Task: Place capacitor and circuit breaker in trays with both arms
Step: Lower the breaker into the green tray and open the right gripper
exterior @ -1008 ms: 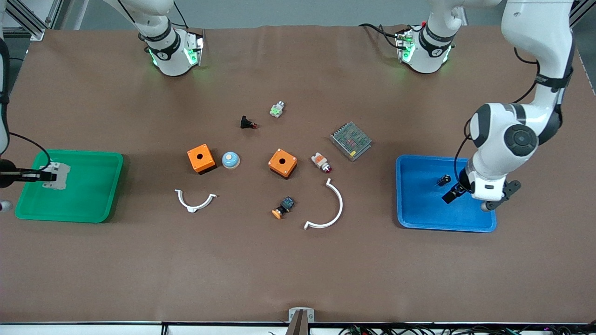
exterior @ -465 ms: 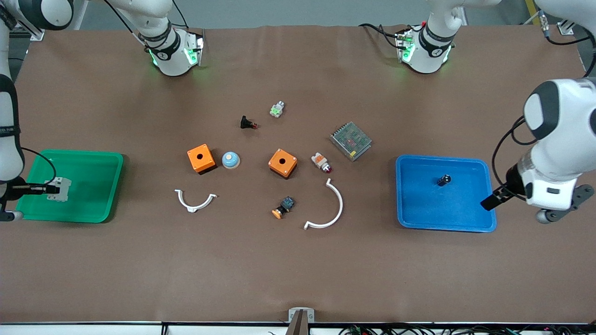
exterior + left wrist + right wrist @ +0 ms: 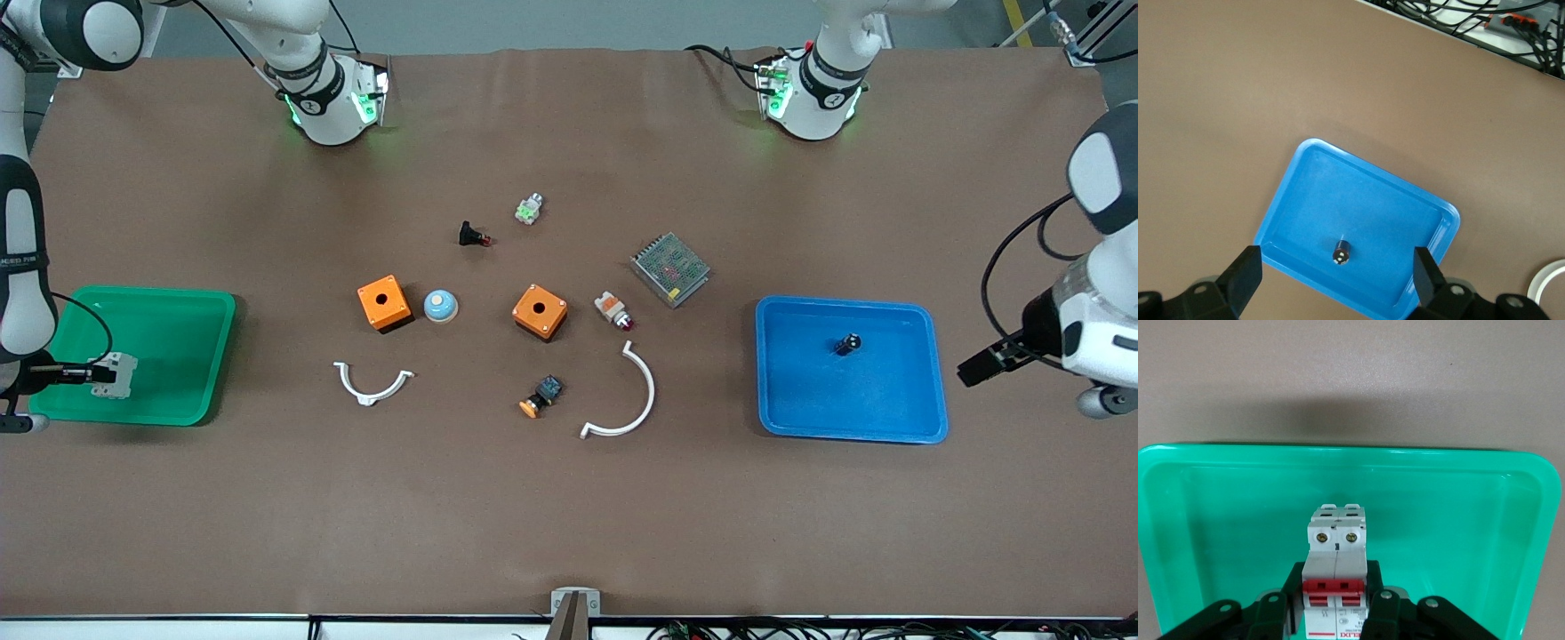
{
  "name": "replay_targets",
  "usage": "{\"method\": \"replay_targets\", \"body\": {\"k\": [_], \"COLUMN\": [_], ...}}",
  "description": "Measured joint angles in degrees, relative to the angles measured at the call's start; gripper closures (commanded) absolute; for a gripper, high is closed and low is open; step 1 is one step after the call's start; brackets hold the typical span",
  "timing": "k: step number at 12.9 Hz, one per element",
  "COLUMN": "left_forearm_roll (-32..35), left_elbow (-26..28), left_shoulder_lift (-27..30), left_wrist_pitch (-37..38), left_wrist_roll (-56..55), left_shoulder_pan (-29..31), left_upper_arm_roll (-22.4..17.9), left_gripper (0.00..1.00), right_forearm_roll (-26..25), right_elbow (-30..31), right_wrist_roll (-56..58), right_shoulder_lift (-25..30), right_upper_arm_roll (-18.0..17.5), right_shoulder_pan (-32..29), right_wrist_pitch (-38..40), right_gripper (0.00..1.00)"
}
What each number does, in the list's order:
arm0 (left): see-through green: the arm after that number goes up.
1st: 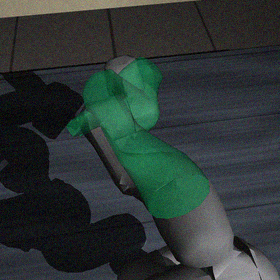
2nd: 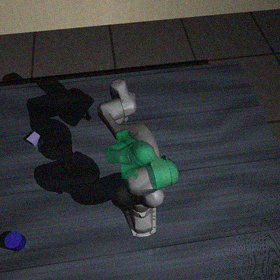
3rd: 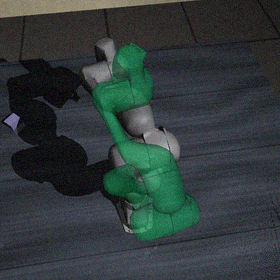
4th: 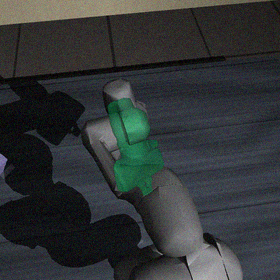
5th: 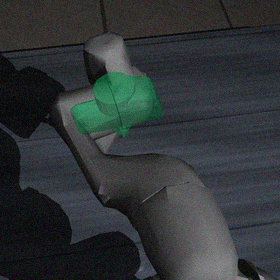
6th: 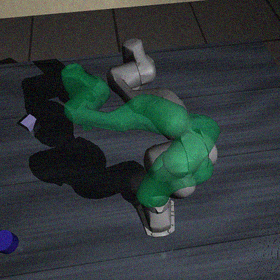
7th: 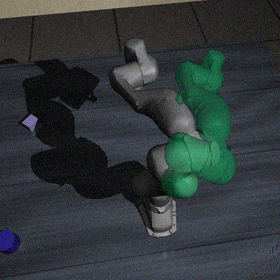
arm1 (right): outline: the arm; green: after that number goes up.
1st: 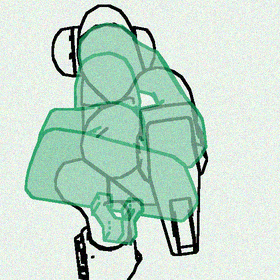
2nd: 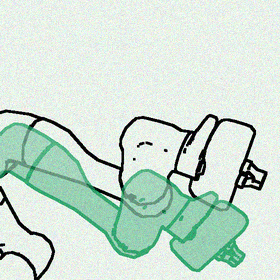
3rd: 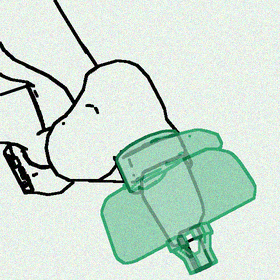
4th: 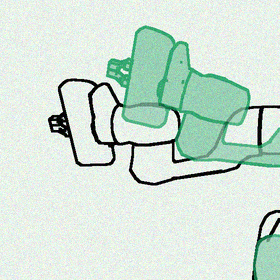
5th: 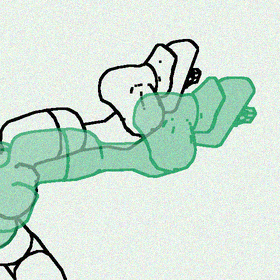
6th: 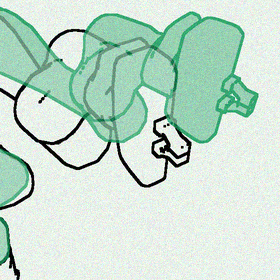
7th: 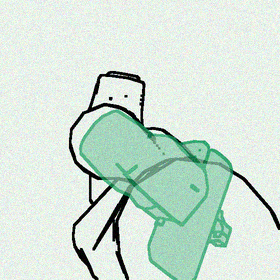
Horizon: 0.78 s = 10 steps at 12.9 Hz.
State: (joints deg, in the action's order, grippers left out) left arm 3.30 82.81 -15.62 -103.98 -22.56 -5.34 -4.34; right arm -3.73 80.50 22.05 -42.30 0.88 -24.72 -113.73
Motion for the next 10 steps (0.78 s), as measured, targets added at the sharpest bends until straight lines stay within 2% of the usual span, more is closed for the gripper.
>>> {"method": "replay_targets", "body": {"k": [3,4,5,6,7,10], "left_forearm_roll": [0.0,0.0,0.0,0.0,0.0,0.0], "left_elbow": [-0.6,-0.6,-0.6,-0.6,-0.6,-0.6], "left_shoulder_lift": [3.9,5.5,6.9,8.2,9.3,10.9], "left_wrist_pitch": [5.7,7.8,9.4,11.0,12.5,15.4], "left_wrist_roll": [6.0,8.6,10.5,11.4,11.8,12.2], "left_shoulder_pan": [1.2,1.3,1.3,1.3,1.3,1.3], "left_upper_arm_roll": [0.0,0.0,0.0,0.0,0.0,0.1], "left_gripper": [0.00,0.00,0.00,0.00,0.00,0.00], "right_forearm_roll": [0.0,0.0,0.0,0.0,0.0,0.0], "right_elbow": [0.7,1.1,1.5,1.7,1.7,1.4], "right_wrist_roll": [0.0,0.0,0.0,0.0,0.0,0.1], "right_shoulder_lift": [-0.5,-0.5,-0.5,-0.5,-0.5,-0.2], "right_upper_arm_roll": [0.0,0.0,0.0,0.0,0.0,0.0], "right_shoulder_pan": [-0.4,-0.6,-0.9,-1.1,-1.2,-1.3], "right_wrist_pitch": [0.2,0.2,0.2,0.2,0.2,2.2], "right_gripper": [0.71,0.66,0.52,0.16,0.00,0.00]}}
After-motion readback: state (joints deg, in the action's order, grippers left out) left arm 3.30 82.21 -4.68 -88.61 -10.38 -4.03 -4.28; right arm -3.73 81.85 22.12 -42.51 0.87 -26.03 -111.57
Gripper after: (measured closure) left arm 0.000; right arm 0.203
